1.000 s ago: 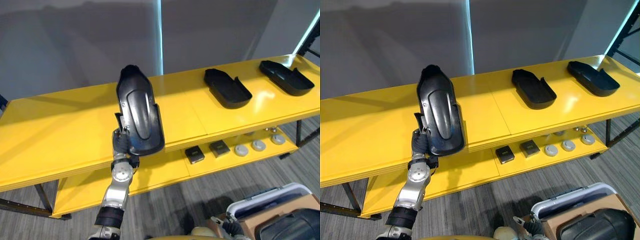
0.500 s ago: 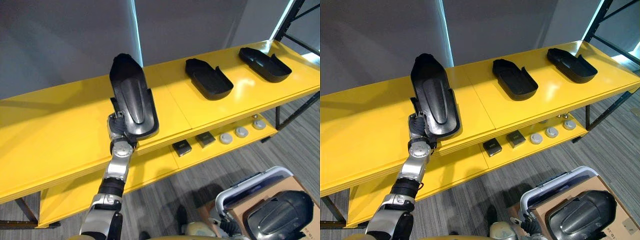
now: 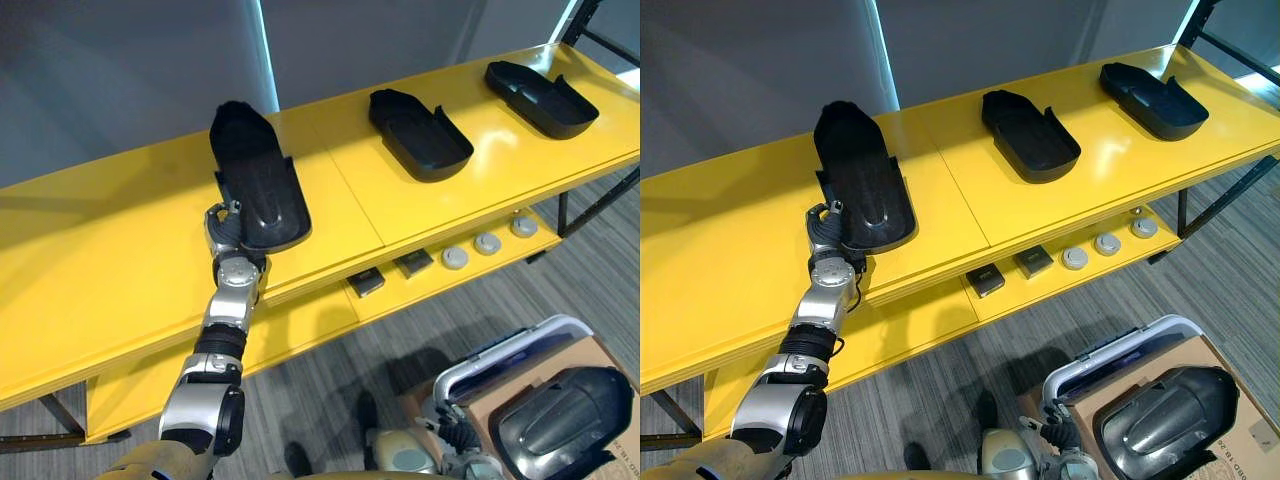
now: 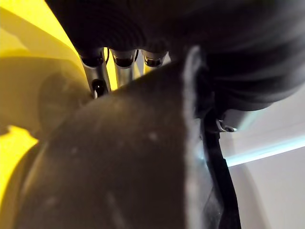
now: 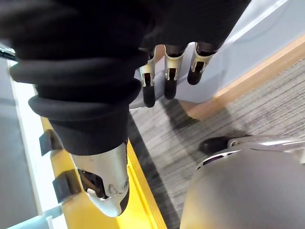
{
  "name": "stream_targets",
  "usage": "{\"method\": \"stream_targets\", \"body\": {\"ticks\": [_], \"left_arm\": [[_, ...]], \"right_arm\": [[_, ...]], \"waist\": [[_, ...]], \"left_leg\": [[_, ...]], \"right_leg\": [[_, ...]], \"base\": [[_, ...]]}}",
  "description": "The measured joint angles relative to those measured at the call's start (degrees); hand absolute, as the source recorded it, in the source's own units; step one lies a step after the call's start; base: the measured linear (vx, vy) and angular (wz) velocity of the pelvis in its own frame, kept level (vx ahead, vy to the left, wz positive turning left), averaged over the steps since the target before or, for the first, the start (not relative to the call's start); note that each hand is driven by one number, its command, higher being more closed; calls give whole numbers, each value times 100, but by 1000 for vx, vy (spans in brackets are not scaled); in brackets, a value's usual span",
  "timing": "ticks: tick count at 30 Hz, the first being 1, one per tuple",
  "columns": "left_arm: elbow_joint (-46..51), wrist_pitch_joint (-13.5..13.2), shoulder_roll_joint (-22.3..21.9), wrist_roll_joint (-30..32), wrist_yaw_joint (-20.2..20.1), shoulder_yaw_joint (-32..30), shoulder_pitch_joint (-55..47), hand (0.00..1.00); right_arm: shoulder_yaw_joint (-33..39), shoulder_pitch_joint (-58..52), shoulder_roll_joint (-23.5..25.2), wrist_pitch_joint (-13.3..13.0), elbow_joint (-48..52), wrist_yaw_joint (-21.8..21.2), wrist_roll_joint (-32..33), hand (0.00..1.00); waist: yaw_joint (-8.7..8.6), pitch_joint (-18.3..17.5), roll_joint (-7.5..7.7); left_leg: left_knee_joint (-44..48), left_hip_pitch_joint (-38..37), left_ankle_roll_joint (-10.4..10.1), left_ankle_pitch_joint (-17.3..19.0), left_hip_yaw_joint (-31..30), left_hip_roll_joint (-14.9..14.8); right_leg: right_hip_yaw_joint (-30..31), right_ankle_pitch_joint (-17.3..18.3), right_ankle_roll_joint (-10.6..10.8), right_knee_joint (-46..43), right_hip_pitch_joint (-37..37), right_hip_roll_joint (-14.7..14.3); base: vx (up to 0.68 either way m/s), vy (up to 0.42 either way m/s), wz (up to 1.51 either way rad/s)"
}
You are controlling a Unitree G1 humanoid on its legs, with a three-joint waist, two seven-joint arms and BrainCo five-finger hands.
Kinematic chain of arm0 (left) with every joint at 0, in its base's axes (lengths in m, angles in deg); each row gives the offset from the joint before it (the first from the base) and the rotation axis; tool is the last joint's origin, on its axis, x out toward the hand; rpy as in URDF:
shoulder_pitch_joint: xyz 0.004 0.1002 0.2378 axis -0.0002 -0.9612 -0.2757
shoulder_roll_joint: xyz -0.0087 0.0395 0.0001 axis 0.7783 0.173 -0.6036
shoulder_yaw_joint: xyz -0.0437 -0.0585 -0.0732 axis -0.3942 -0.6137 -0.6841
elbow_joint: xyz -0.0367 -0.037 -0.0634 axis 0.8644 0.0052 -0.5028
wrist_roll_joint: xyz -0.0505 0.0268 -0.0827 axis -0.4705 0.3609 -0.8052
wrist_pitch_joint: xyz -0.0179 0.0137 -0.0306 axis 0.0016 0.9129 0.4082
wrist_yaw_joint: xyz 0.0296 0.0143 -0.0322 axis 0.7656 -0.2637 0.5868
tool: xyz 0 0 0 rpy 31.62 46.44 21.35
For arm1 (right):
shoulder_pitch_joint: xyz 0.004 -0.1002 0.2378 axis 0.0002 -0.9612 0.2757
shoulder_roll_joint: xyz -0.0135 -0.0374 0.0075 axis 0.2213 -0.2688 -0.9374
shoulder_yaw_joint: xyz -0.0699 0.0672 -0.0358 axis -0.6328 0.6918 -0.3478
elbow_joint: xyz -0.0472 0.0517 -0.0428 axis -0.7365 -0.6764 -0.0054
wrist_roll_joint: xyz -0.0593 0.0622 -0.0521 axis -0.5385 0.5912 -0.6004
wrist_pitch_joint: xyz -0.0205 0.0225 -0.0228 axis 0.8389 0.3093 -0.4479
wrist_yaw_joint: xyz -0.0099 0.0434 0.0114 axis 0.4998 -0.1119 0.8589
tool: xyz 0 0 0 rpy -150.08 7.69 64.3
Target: Walk over and take plastic housings, then place them on the shelf
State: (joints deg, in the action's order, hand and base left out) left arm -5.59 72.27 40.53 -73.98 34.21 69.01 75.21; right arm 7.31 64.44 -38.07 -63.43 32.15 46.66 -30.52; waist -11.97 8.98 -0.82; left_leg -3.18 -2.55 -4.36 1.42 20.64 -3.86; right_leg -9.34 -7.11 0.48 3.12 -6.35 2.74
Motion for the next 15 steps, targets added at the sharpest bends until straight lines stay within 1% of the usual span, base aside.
{"method": "stream_targets", "body": {"ticks": [4, 7, 10, 12, 13, 15], "left_arm": [[28, -88, -81, -117, 114, -13, 0, 0], [197, -106, -206, -278, 202, -12, -5, 0], [380, -131, -303, -516, 243, 29, -129, 0], [555, -225, -345, -712, 346, 45, -198, 0], [643, -231, -353, -758, 370, 45, -224, 0], [1010, -307, -353, -860, 437, 107, -399, 0]], "right_arm": [[20, -1, 27, 0, -3, 7, 1, 0], [34, 0, 52, 1, -8, 14, 2, 0], [30, 22, 56, 1, -10, 17, 2, 0], [29, 51, 60, 1, -11, 43, 2, 0], [28, 56, 60, 2, -11, 56, 2, 0], [28, 81, 59, 3, -12, 84, 2, 0]], "waist": [[2, 0, -1], [2, 1, -4], [6, 4, -7], [5, 8, -12], [8, 8, -12], [14, 8, -14]], "left_leg": [[-77, -29, -4, -55, -15, 6], [-88, -43, 74, -129, -60, 24], [-94, -154, 85, -135, -102, 33], [-103, -167, 86, -135, -127, 47], [-103, -167, 86, -135, -135, 48], [-99, -175, 86, -135, -157, 46]], "right_leg": [[-34, -1, 0, 0, 9, 2], [-115, -23, -26, 0, 44, 25], [-141, -13, -15, 9, 175, 31], [-155, -12, -14, 19, 197, 40], [-159, -12, -14, 19, 200, 40], [-169, -12, -14, 23, 221, 40]], "base": [[-2, -3, 5], [36, 21, 13], [24, 17, 5], [10, 20, 5], [-9, 9, 4], [-19, -1, 4]]}}
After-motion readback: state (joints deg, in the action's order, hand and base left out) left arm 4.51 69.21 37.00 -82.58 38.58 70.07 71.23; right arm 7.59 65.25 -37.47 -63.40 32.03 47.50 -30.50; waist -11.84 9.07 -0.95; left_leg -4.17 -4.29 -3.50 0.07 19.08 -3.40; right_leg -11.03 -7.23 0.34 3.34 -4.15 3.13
